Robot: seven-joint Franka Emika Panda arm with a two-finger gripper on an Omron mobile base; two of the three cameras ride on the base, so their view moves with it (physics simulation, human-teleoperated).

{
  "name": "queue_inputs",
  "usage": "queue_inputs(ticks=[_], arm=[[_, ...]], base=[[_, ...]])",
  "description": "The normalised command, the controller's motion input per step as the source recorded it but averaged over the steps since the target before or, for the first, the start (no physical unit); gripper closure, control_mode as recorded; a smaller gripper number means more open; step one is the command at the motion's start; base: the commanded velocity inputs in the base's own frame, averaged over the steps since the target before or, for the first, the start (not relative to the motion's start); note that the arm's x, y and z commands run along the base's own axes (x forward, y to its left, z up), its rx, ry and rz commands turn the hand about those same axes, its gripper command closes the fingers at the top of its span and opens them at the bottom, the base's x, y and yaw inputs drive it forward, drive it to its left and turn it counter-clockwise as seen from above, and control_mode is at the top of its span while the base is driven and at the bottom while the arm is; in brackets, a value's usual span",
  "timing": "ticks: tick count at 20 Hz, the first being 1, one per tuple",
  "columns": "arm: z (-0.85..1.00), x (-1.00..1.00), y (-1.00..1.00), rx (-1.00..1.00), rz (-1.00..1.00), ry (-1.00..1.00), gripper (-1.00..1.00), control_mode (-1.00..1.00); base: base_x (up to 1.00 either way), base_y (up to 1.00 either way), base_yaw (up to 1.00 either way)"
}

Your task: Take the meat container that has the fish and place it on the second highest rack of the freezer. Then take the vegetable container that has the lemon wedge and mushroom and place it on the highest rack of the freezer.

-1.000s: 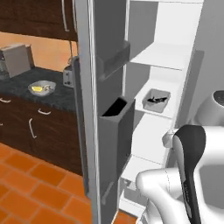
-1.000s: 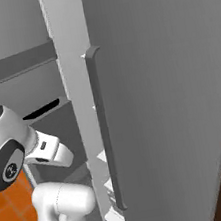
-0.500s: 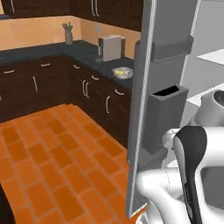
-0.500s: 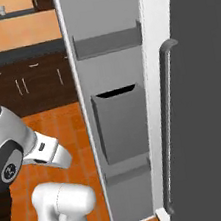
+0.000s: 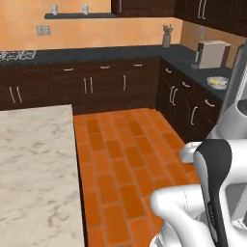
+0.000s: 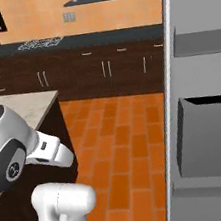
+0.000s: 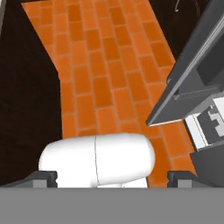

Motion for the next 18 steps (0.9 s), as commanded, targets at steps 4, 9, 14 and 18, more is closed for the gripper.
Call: queue_inputs(ticks=[4,9,14,18], arm=[[0.00,0.00,0.00,0.00,0.00,0.00,-1.00,1.00],[0.00,0.00,0.00,0.00,0.00,0.00,-1.00,1.00],[0.00,0.00,0.00,0.00,0.00,0.00,-1.00,1.00],[0.00,0.00,0.00,0.00,0.00,0.00,-1.00,1.00]], base=[[0.60,0.61,-0.11],[0.93,0.54,-0.19],[1.00,0.27,-0.07],[1.00,0.05,-0.04]])
